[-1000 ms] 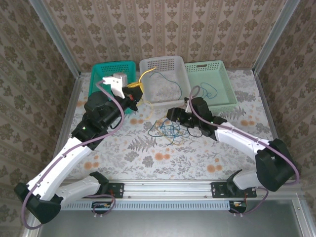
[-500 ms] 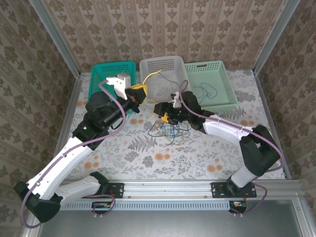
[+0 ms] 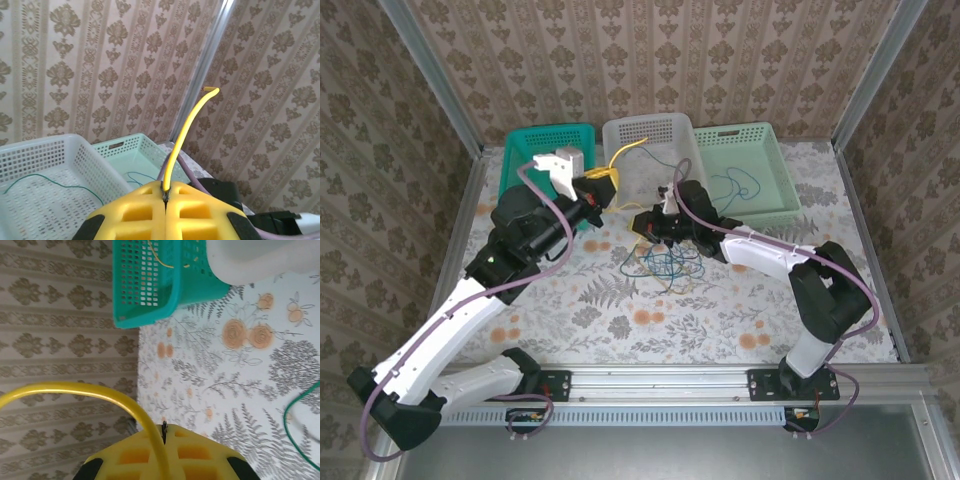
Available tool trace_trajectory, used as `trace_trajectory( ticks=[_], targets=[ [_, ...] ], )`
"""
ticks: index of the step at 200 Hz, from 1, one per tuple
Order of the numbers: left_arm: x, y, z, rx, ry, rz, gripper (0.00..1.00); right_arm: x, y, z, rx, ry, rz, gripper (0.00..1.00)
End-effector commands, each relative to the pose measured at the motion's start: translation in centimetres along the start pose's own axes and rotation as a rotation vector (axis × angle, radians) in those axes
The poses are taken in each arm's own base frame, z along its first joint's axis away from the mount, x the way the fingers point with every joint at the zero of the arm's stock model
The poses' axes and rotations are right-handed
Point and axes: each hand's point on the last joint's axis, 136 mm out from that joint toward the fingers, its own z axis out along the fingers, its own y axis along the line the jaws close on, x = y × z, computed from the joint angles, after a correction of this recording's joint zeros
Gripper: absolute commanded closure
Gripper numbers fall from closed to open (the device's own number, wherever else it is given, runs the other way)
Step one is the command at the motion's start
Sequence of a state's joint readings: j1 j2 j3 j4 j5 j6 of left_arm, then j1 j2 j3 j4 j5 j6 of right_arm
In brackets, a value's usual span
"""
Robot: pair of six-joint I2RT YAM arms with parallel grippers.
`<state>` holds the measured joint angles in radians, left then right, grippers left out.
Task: Untangle the cables
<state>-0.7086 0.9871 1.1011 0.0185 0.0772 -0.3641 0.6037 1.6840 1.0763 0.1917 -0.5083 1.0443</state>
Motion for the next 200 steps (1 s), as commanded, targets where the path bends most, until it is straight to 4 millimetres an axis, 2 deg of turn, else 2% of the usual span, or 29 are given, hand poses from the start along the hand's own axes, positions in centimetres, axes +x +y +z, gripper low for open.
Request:
trace_trajectory(
  ticks=[1, 25, 31, 50, 62, 88, 94, 99, 115, 141, 149, 153, 178, 200],
  targets=[
    [-3.2, 2.2, -1.7, -0.095, -0.082, -0.028, 0.98, 1.3, 0.4, -1.7, 0.088, 0.02, -0.203, 1.0],
    [-5.4, 5.9, -3.5, -0.162, -0.163, -0.158, 0.99, 3.7, -2.1, -3.6, 0.3, 0.094, -0.507, 1.0],
    [-6.1, 7.6, -4.2, -0.198, -0.194, -0.2, 0.99, 4.3, -2.6, -4.2, 0.354, 0.118, -0.594, 1.0],
    [-7.1, 10.0, -5.3, -0.217, -0.232, -0.319, 1.0, 5.5, -3.8, -5.9, 0.501, 0.166, -0.808, 1.0],
    [-7.3, 11.2, -5.5, -0.211, -0.239, -0.387, 1.0, 5.9, -3.2, -6.7, 0.546, 0.158, -0.942, 1.0],
    [-6.4, 13.2, -5.0, -0.181, -0.241, -0.536, 1.0, 7.0, -0.2, -7.4, 0.567, 0.099, -1.2, 1.0],
    [-6.1, 13.7, -5.1, -0.189, -0.246, -0.549, 1.0, 7.3, 0.0, -7.3, 0.573, 0.097, -1.239, 1.0],
    [-6.1, 14.0, -5.2, -0.194, -0.25, -0.549, 1.0, 7.3, 1.3, -8.0, 0.555, 0.065, -1.269, 1.0],
    [-5.8, 14.8, -5.5, -0.224, -0.25, -0.545, 1.0, 8.1, 2.2, -8.4, 0.561, 0.066, -1.35, 1.0],
    [-5.6, 15.2, -5.3, -0.226, -0.241, -0.55, 1.0, 10.0, 2.5, -8.0, 0.58, 0.137, -1.475, 1.0],
    [-5.5, 15.3, -5.1, -0.223, -0.235, -0.558, 1.0, 10.5, 3.2, -7.8, 0.574, 0.141, -1.511, 1.0],
    [-5.4, 15.4, -5.1, -0.223, -0.233, -0.562, 1.0, 10.8, 2.8, -7.1, 0.582, 0.163, -1.523, 1.0],
    [-5.3, 16.3, -5.7, -0.27, -0.274, -0.557, 1.0, 12.8, 3.6, -4.8, 0.566, 0.218, -1.62, 1.0],
    [-5.7, 16.9, -6.5, -0.297, -0.289, -0.542, 1.0, 13.1, 3.3, -3.8, 0.593, 0.233, -1.636, 1.0]
  ],
)
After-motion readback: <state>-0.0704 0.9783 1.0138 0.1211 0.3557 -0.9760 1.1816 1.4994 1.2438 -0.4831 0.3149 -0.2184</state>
